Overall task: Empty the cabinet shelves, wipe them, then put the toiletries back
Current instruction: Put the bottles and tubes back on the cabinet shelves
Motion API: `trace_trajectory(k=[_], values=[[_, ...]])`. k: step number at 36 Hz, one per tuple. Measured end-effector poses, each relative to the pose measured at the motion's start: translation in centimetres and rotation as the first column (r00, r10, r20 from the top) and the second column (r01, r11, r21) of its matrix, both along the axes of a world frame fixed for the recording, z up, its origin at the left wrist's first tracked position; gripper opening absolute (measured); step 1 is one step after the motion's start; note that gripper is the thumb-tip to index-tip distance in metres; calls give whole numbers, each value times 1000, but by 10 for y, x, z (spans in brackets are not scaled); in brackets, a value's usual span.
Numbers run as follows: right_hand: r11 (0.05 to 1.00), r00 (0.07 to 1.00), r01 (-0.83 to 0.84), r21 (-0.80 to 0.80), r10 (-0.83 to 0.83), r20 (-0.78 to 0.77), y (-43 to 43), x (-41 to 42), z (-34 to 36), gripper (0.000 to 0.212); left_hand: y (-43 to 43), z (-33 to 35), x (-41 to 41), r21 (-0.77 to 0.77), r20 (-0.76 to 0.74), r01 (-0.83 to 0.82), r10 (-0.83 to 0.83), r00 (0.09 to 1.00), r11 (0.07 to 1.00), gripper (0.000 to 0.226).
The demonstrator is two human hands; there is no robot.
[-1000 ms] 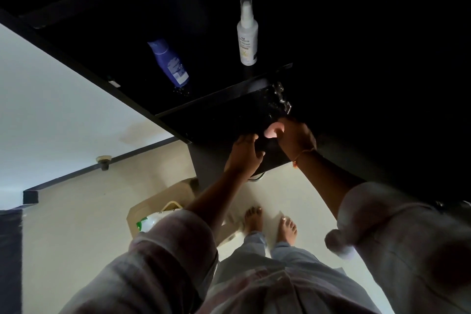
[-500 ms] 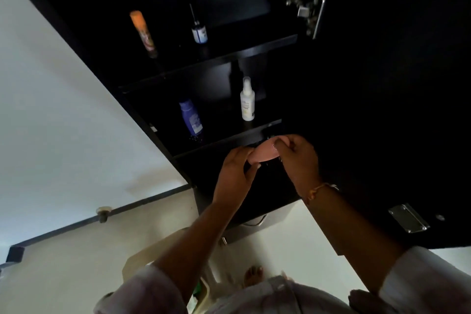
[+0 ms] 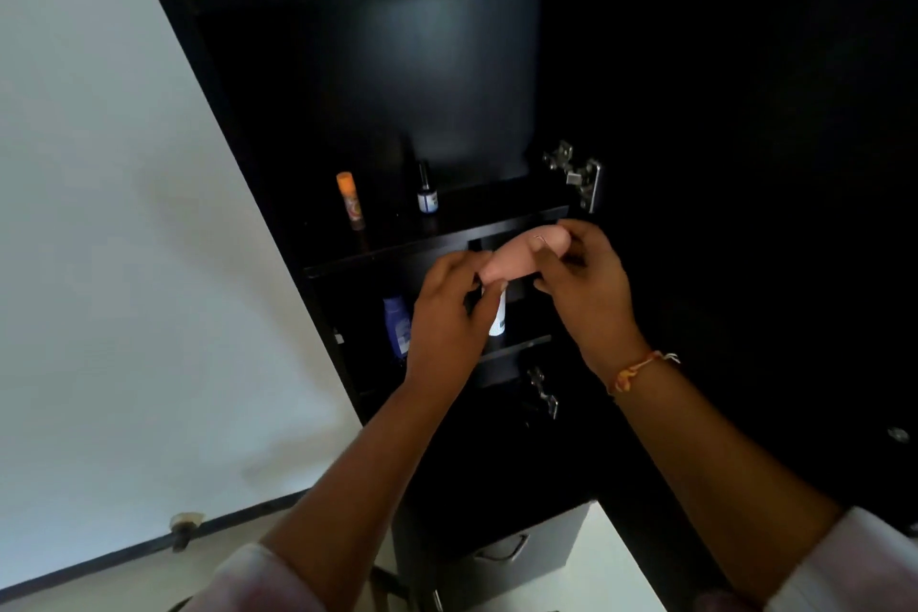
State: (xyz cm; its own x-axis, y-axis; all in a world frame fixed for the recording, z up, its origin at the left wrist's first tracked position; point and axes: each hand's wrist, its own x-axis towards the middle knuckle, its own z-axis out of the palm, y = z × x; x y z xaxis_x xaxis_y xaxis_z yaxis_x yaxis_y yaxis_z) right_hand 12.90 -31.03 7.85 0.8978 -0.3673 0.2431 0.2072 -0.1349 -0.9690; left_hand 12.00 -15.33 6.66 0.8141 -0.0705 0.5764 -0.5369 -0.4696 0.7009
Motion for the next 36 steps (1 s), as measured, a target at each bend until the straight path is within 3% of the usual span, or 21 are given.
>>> trace_trajectory(k=[5,10,15,22,26,33,36], values=[[912,981,108,-395,-34,192,-4,-5,17,58,-1,21,4,-47,62,-31,34,998,998,34],[602,952,213,-770,52,303,-7,1,30,53,-2,32,18,-73,91,-75,81,993,995,33],[337,920,363,-869,17,391,-10,23,41,46,-4,39,35,-73,86,-104,110,990,992,30],[219,937,288,-932,139,322,-5,59,43,39,-9,41,53,-104,53,-112,118,992,988,27],[201,931,286,-937,175,321,-5,70,41,42,-8,36,63,-114,21,-111,114,993,987,30],[186,953,245,-952,136,271,-8,83,41,44,-3,28,67,-45,-1,-154,154,988,987,40],[167,971,197,-966,100,215,-6,88,42,32,1,25,70,4,62,-180,179,982,984,35]])
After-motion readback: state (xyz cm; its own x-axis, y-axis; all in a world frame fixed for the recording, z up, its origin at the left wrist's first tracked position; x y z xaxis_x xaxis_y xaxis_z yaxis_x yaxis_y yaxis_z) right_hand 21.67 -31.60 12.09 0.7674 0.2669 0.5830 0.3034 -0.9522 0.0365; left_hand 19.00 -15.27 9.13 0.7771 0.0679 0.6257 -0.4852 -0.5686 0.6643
